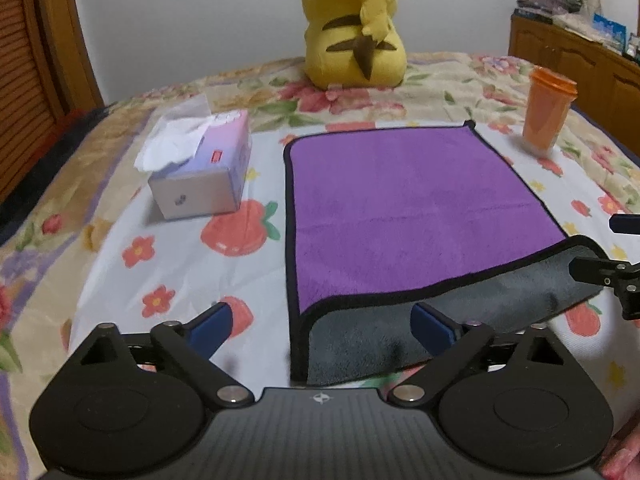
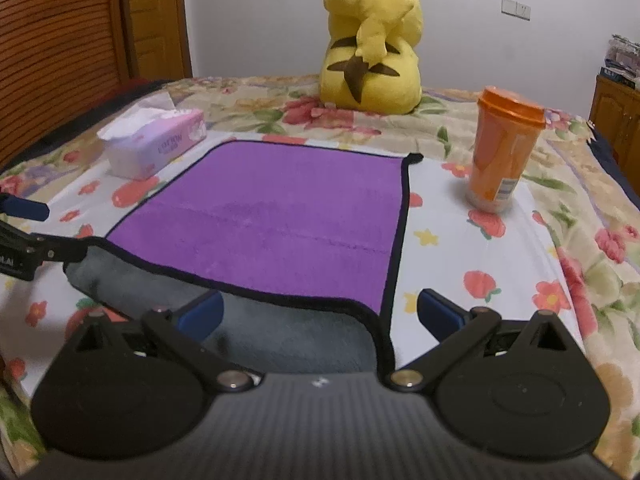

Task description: Fold towel

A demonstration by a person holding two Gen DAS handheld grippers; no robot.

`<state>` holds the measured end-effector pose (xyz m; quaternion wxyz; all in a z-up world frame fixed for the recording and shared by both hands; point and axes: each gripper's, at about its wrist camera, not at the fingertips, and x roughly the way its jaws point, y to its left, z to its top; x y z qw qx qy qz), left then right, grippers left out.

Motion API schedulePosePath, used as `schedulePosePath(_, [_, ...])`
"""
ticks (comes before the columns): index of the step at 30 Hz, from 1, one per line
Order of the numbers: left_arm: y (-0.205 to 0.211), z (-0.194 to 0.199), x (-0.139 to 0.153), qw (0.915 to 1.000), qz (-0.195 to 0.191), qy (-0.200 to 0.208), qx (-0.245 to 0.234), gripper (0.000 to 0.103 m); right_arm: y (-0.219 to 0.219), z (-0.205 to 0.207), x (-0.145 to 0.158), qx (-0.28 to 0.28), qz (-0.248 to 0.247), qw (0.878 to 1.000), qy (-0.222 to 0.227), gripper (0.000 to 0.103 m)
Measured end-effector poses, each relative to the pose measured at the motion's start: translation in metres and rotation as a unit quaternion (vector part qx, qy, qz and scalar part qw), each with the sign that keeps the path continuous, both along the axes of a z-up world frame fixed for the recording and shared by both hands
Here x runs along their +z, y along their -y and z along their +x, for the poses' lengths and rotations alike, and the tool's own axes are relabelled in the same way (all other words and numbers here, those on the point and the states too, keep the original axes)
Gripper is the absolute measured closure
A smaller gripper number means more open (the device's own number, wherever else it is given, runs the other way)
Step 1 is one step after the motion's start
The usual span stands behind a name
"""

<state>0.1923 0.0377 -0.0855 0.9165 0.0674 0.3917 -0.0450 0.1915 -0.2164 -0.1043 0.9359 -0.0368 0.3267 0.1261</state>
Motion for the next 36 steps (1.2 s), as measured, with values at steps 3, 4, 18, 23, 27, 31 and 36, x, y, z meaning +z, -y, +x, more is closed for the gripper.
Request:
schedulePosePath(3, [-0.004, 0.004, -0.003, 0.9997, -0.019, -0.015, 0.001, 0.011, 0.001, 0.004, -0.004, -0.001, -0.001, 1.0, -0.01, 0.0])
schedulePosePath(4, [-0.005, 0.005, -0.004, 0.9996, -0.022, -0.018, 0.001, 0.012, 0.001, 0.005, -0.005, -0.001, 0.0, 1.0, -0.013, 0.0])
schedulePosePath(18, [-0.01, 0.021, -0.025, 0.9976, -0.034, -0.059, -0.002, 0.045, 0.006, 0.016, -0.017, 0.006, 0.027, 0.997, -0.067, 0.016])
schedulePosePath(23, [-0.009, 0.021, -0.023, 0.9972, -0.044, -0.061, -0.005, 0.058, 0.009, 0.017, -0.016, 0.011, 0.037, 0.996, -0.075, 0.024])
schedulePosePath(27, [-0.008, 0.019, -0.022, 0.9973, -0.043, -0.06, -0.007, 0.072, 0.008, 0.017, -0.012, 0.022, 0.038, 0.996, -0.073, 0.036])
schedulePosePath(31, [-0.008, 0.018, -0.019, 0.9972, -0.048, -0.056, -0.011, 0.08, 0.01, 0.018, -0.009, 0.029, 0.035, 0.996, -0.072, 0.051])
schedulePosePath(36, [-0.006, 0.017, -0.019, 0.9974, -0.043, -0.055, -0.016, 0.082, 0.013, 0.021, -0.011, 0.027, 0.026, 0.996, -0.079, 0.07])
